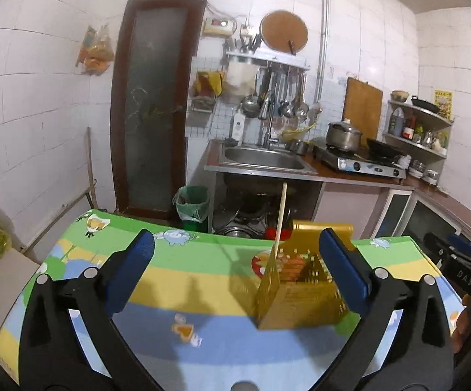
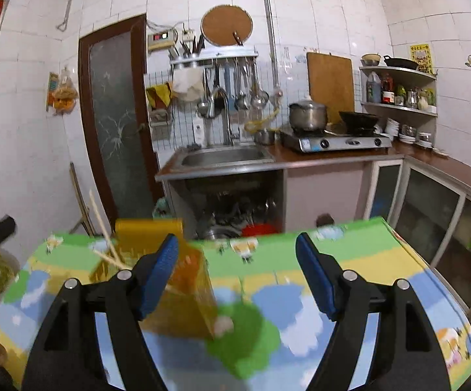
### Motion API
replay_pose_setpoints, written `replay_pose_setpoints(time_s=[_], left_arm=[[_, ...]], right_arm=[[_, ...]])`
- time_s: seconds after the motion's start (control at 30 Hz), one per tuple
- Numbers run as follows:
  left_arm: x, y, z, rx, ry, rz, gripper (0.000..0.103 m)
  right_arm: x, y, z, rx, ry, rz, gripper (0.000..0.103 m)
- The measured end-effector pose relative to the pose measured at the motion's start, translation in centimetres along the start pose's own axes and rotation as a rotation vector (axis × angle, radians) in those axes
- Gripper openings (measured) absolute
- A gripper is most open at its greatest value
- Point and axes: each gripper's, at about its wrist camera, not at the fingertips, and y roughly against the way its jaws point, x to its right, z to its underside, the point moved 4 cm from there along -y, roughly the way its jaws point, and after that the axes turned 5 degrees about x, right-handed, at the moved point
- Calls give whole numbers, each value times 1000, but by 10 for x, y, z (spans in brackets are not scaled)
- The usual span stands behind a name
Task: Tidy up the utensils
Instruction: 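Open both tools to drop the chopsticks into the yellow holder, then close the left tool on a wooden chopstick while the right tool grasps another chopstick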
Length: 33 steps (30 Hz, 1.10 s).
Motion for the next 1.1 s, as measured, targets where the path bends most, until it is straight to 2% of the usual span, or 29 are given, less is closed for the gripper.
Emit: replay_pose_setpoints(time_s=[0.1,0.27,0.53,0.63,0.73,0.9,1.1], left_arm=[[-4,16,23,-21,-24,-37,98],[-9,31,63,-91,-48,-50,98],[-18,38,110,-194,-88,-89,98],[-22,35,120,-218,-92,-106,98],[-30,26,134,-263,-56,-117,98],[-34,9,162,-368,-68,-141,98],[-28,-9,191,-494,-96,-147,98]], right_arm=[[2,16,22,-26,16,15,74],[4,36,55,-55,23,30,80],[2,43,98,-127,37,36,82],[3,39,114,-170,18,46,82],[5,34,130,-217,-7,62,82],[11,22,157,-302,-21,97,83],[12,10,174,-375,-42,100,83]])
